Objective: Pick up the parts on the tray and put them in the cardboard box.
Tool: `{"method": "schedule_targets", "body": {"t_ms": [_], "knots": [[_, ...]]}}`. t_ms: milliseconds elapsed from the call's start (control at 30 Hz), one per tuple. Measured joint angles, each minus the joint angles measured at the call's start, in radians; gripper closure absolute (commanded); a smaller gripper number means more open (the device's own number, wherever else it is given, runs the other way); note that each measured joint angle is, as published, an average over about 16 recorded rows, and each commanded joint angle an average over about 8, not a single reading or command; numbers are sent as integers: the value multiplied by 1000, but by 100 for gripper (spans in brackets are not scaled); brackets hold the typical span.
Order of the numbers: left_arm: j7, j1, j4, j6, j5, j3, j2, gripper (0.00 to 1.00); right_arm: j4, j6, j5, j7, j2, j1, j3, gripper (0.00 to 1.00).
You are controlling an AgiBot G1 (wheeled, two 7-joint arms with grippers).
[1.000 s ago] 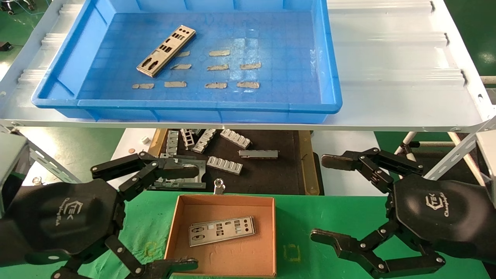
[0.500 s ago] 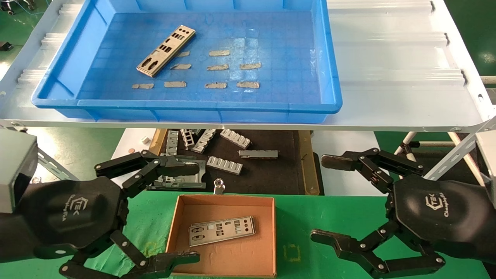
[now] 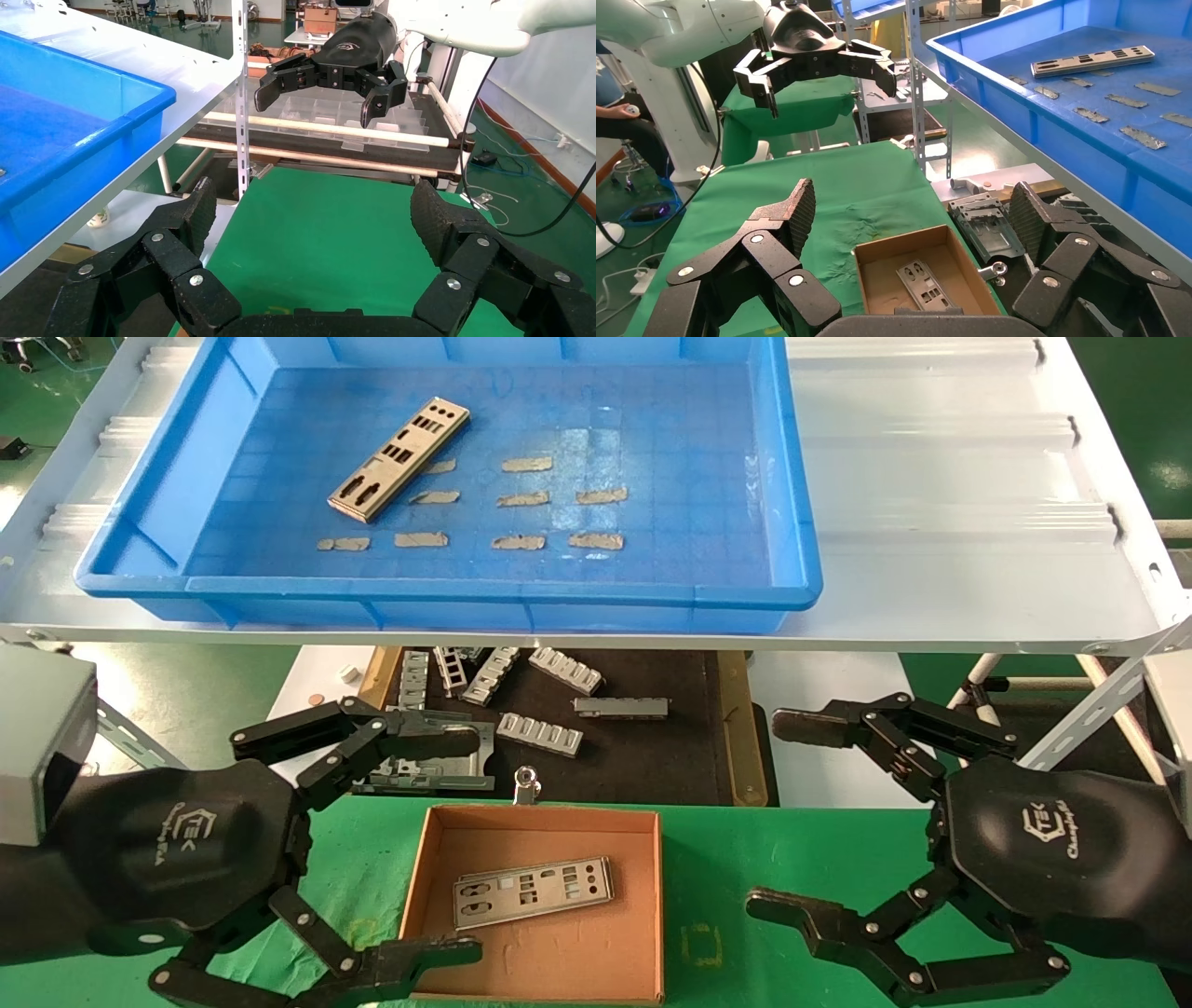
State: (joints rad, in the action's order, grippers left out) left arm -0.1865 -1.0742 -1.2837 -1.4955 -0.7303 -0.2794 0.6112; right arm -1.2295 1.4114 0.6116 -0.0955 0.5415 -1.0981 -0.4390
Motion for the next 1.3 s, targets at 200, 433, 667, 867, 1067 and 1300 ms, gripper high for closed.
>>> {"method": "schedule_targets", "body": {"t_ms": [200,433,667,867,1067,1300], "knots": [[1,0,1,0,-1,-1,1,0,0,0,0,0,0,0,0,0],[1,-1,2,0,-1,-1,1,0,0,0,0,0,0,0,0,0],[2,-1,3,0,-2,-2,1,0,0,0,0,0,0,0,0,0],[2,-2,3,0,-2,-2,2,0,0,0,0,0,0,0,0,0],[2,-2,4,0,-2,-2,2,0,0,0,0,0,0,0,0,0],[2,-2,4,0,-2,-2,2,0,0,0,0,0,0,0,0,0]]}}
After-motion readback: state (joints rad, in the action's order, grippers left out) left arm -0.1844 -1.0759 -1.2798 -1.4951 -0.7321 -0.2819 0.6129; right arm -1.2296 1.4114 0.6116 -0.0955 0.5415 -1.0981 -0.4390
